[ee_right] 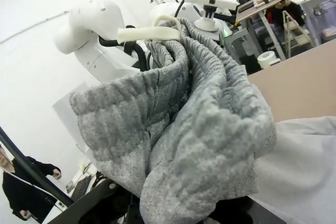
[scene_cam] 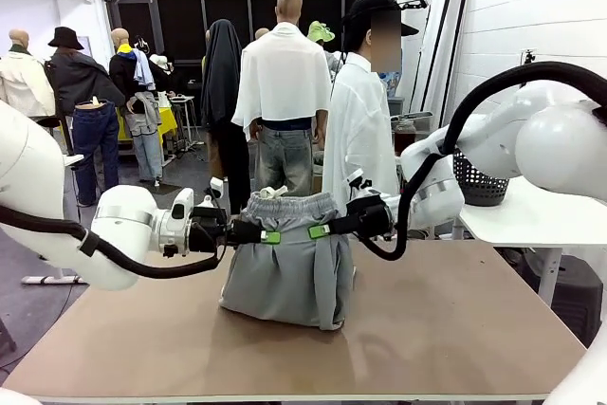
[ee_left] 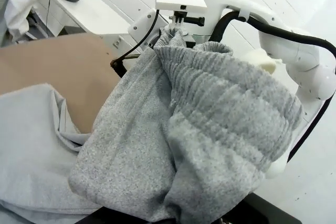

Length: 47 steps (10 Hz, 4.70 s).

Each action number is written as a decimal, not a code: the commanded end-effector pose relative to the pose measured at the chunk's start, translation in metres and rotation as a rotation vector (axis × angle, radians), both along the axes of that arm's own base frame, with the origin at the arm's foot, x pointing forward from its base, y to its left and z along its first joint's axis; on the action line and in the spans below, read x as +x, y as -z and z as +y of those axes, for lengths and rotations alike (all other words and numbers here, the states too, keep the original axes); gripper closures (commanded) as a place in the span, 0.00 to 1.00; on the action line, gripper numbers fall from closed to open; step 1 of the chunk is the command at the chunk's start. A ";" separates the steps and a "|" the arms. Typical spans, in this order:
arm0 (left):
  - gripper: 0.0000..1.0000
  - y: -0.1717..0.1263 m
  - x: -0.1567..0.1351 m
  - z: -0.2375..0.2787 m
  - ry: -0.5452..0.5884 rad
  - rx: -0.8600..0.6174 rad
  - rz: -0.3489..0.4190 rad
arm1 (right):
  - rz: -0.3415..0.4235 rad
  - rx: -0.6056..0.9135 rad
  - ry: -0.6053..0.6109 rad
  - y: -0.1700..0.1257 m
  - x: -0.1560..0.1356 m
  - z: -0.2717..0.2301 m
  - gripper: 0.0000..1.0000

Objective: Fold the training pants.
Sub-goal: Fold the Training pants in half.

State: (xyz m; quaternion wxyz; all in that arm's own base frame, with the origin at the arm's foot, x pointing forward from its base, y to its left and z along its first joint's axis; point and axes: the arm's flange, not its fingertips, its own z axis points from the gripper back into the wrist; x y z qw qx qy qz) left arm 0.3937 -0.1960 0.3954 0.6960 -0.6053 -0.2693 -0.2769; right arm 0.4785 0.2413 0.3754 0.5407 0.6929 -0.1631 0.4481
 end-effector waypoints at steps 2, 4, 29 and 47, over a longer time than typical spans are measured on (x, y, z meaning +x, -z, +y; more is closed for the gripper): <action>1.00 0.013 -0.026 0.027 -0.005 -0.032 0.096 | 0.077 0.055 -0.019 0.021 0.001 0.006 1.00; 1.00 0.023 -0.031 0.034 -0.001 -0.045 0.134 | 0.097 0.057 -0.023 0.032 0.004 0.013 1.00; 1.00 0.031 -0.058 -0.009 -0.007 -0.048 0.153 | 0.040 -0.025 -0.150 0.000 -0.014 -0.008 1.00; 1.00 0.092 -0.016 0.014 -0.158 -0.036 0.153 | -0.101 -0.005 0.131 0.080 0.015 0.007 1.00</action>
